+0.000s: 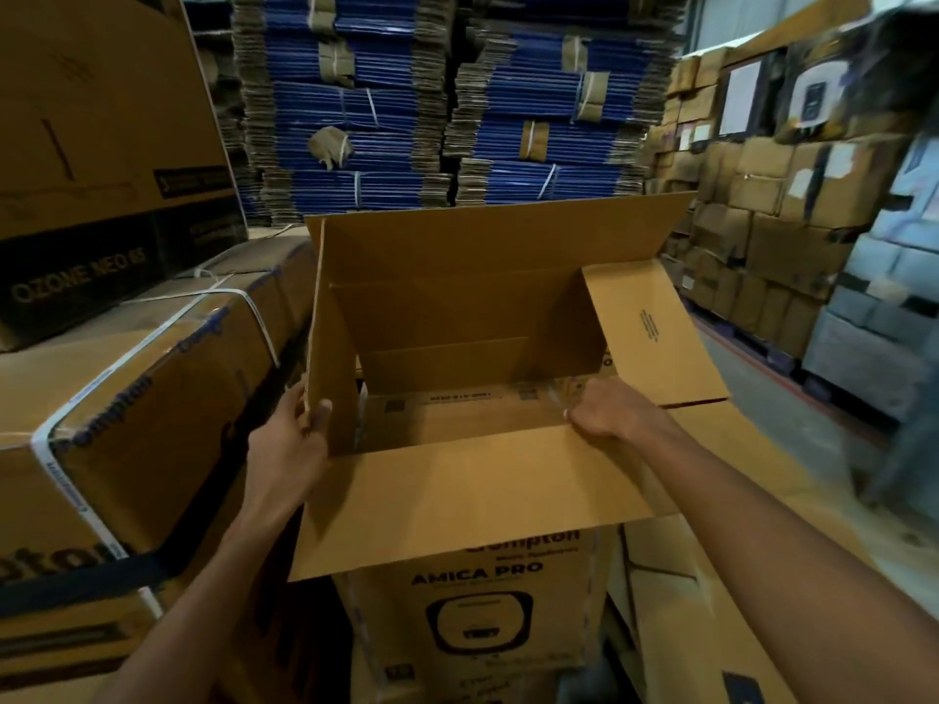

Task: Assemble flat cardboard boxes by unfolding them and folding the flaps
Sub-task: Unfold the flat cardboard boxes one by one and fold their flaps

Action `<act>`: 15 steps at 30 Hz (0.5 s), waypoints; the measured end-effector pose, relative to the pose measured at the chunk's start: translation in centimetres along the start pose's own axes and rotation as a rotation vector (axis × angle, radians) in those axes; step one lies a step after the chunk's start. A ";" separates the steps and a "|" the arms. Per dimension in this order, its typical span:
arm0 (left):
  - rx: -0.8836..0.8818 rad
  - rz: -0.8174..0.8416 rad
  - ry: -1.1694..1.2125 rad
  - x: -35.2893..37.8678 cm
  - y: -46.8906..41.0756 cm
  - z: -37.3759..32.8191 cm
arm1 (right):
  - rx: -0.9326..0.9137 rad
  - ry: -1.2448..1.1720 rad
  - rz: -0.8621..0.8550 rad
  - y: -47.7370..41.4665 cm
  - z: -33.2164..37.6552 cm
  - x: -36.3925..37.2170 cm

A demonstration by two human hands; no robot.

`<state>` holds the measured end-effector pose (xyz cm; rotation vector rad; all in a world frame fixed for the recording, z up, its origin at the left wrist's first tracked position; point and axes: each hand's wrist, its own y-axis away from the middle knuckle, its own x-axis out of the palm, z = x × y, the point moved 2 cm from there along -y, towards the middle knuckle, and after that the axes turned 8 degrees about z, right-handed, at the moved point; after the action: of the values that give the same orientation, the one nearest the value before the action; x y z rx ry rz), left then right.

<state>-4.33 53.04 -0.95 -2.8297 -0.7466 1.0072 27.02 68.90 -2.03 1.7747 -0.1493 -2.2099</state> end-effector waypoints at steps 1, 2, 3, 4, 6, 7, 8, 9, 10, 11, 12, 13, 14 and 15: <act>-0.026 0.029 -0.012 0.0 -0.5 0.5 | 0.009 0.008 -0.015 0.2 0.2 -0.5; -0.053 0.060 -0.023 0.1 -1.0 1.0 | 0.010 0.013 -0.047 0.6 0.4 -1.1; -0.075 0.095 -0.037 0.1 -1.4 1.5 | 0.014 0.010 -0.095 0.9 0.5 -1.8; -0.080 0.130 -0.059 0.2 -1.7 1.9 | 0.024 -0.012 -0.157 1.4 0.3 -2.7; -0.056 0.182 -0.132 0.2 -2.3 2.3 | 0.066 -0.050 -0.299 2.4 -0.6 -4.6; -0.049 0.195 -0.168 0.2 -2.6 2.3 | 0.099 -0.017 -0.383 2.8 -1.2 -5.5; -0.049 0.203 -0.197 0.1 -2.9 2.4 | 0.151 0.049 -0.466 3.1 -2.1 -6.4; -0.052 0.208 -0.221 0.1 -3.2 2.4 | 0.211 0.119 -0.529 3.3 -3.2 -7.3; -0.052 0.217 -0.237 0.2 -3.4 2.4 | 0.273 0.168 -0.553 3.4 -4.5 -8.0; -0.055 0.229 -0.243 0.1 -3.6 2.4 | 0.324 0.192 -0.535 3.4 -5.8 -8.6; -0.057 0.239 -0.238 0.2 -3.7 2.4 | 0.356 0.197 -0.483 3.5 -7.2 -9.0; -0.063 0.242 -0.229 0.1 -3.7 2.3 | 0.362 0.190 -0.416 3.4 -8.4 -9.1; -0.063 0.241 -0.222 0.1 -3.7 2.1 | 0.345 0.182 -0.364 3.4 -9.3 -8.9; -0.060 0.234 -0.219 0.2 -3.8 1.8 | 0.302 0.175 -0.355 3.3 -9.8 -8.6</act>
<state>-6.94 56.21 -1.74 -2.9422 -0.4724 1.3671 38.70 69.33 4.60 2.3052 -0.1444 -2.3501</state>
